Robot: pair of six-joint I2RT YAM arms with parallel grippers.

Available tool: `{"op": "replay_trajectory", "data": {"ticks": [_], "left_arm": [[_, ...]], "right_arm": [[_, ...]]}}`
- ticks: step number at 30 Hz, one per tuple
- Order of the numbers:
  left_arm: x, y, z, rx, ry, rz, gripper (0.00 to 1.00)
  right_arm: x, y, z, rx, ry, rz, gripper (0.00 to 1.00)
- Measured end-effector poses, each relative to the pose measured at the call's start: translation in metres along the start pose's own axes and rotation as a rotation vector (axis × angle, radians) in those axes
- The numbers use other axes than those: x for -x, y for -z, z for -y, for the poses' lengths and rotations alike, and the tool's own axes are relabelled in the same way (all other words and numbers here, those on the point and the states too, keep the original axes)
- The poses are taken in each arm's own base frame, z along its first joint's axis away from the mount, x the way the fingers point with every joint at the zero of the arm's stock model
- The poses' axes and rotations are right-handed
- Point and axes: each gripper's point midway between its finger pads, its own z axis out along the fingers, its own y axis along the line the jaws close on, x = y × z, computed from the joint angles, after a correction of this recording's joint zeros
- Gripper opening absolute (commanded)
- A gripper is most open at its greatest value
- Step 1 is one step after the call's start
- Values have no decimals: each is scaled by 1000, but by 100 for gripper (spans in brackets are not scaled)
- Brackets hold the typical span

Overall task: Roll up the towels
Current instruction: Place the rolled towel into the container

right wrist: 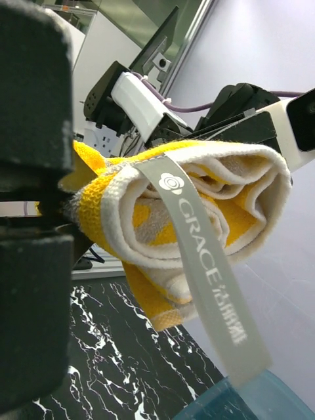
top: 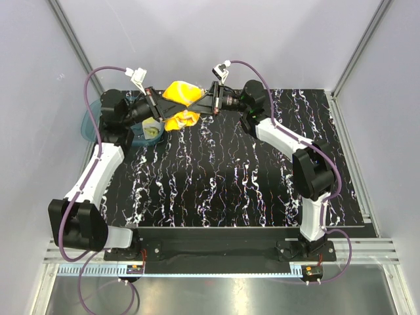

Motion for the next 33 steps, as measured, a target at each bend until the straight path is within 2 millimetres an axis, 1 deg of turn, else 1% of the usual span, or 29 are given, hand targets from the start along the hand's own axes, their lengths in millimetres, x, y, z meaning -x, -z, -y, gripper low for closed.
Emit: {"op": "replay_trajectory", "data": {"ticks": [1, 2, 4, 5, 6, 7, 8, 10, 11, 12, 13, 15, 17, 18, 20, 21, 22, 23, 25, 27, 30, 32, 33], "left_arm": [[1, 0, -1, 5, -8, 0, 5], [1, -1, -2, 11, -9, -4, 3], [1, -1, -3, 23, -16, -10, 0], [2, -1, -4, 30, -24, -14, 0], [2, 0, -2, 33, -27, -22, 0], [6, 0, 0, 35, -39, -26, 0], [10, 1, 1, 36, -55, -27, 0], [21, 2, -3, 52, -80, -21, 0], [27, 4, -8, 67, -87, -18, 0], [35, 7, -18, 95, -90, -13, 0], [43, 11, -31, 131, -92, -9, 0], [57, 19, -61, 206, -96, -3, 0], [69, 30, -97, 281, -82, -1, 0], [72, 33, -112, 305, -71, -3, 0], [77, 42, -150, 364, -29, -14, 0], [77, 45, -170, 399, -12, -25, 0], [75, 49, -186, 428, 7, -34, 0], [73, 53, -205, 466, 24, -45, 0], [59, 62, -239, 541, 66, -75, 0], [40, 72, -267, 618, 109, -114, 0], [22, 87, -295, 704, 146, -158, 0], [20, 95, -310, 740, 150, -171, 0], [21, 100, -317, 758, 150, -171, 0]], "right_arm": [[1, 1, 2, -3, -3, 3, 0], [1, 1, 2, -4, -4, 4, 12], [1, 1, 3, -7, -11, 7, 40], [1, 1, 4, -8, -13, 9, 50], [0, 1, 7, -16, -12, 11, 72], [0, 2, 10, -25, -24, 16, 84], [-1, 4, 17, -41, -35, 20, 88], [-4, 8, 25, -66, -42, 24, 91], [-8, 10, 29, -83, -49, 21, 92], [-10, 15, 33, -105, -60, 20, 92], [-13, 22, 37, -132, -68, 20, 92], [-11, 41, 46, -204, -85, 39, 92], [-6, 67, 56, -285, -95, 80, 92], [-5, 78, 59, -317, -100, 98, 92], [-5, 106, 67, -394, -113, 141, 92], [-9, 117, 71, -424, -125, 152, 92], [-13, 123, 73, -445, -129, 161, 92], [-22, 129, 74, -463, -143, 159, 92], [-44, 136, 76, -486, -169, 146, 92], [-67, 141, 79, -505, -204, 133, 91], [-91, 148, 85, -517, -242, 123, 91], [-105, 154, 91, -531, -274, 118, 91], [-108, 155, 92, -535, -280, 116, 91]]}}
